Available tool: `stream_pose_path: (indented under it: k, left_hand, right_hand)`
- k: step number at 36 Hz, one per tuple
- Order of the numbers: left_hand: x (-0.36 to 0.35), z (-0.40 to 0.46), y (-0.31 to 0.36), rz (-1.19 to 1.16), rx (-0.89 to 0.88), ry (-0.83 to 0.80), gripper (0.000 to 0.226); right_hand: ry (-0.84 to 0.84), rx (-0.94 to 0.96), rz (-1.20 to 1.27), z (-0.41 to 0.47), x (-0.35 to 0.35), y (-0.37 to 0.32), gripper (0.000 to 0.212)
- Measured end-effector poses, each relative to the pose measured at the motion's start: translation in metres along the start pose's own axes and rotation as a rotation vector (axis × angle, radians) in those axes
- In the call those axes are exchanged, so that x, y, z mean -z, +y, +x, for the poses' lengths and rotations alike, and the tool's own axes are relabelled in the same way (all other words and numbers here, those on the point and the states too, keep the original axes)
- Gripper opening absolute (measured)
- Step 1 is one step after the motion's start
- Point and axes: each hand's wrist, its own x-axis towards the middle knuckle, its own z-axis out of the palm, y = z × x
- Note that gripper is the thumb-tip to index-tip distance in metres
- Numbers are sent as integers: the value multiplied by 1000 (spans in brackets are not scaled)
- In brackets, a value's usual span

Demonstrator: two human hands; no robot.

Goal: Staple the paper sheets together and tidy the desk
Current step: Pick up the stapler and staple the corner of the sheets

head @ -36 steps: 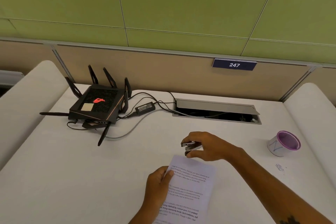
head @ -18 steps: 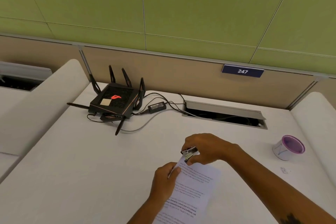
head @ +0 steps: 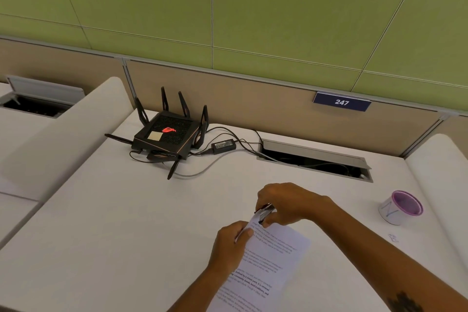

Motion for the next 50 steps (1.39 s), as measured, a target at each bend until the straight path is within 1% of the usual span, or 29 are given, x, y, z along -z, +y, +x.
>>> stream_pose_path:
  k: [5, 9, 12, 18, 22, 25, 32, 38, 46, 50]
  left_hand:
    - [2, -1, 2, -2, -11, -17, 11]
    - [6, -1, 10, -61, -14, -77, 35]
    - [9, -1, 22, -66, -38, -103, 44]
    - [8, 3, 39, -109, -57, -124, 36]
    - [7, 4, 41, -129, -75, -110, 24]
    - [5, 5, 41, -118, -85, -100, 23]
    - [0, 6, 45, -50, -117, -80, 8]
    - [-3, 5, 49, -87, -130, -42, 19]
    - [0, 5, 52, -160, -90, -66, 16]
    - [3, 5, 49, -149, -97, -70, 32]
  right_hand:
    - [-9, 2, -22, 0, 2, -4, 36]
    - [4, 4, -24, -1, 2, -5, 34]
    - [34, 15, -34, -1, 1, -6, 31]
    - [69, 39, -51, -2, 3, -6, 31]
    - [61, 31, -56, -3, 5, -5, 32]
    - [57, 31, -65, -3, 7, -5, 31]
    - [68, 24, -71, -3, 8, -5, 22]
    - [87, 23, -93, -1, 14, -6, 20]
    - [35, -19, -65, -2, 11, -4, 24]
    - [-50, -49, 16, -4, 3, 0, 34]
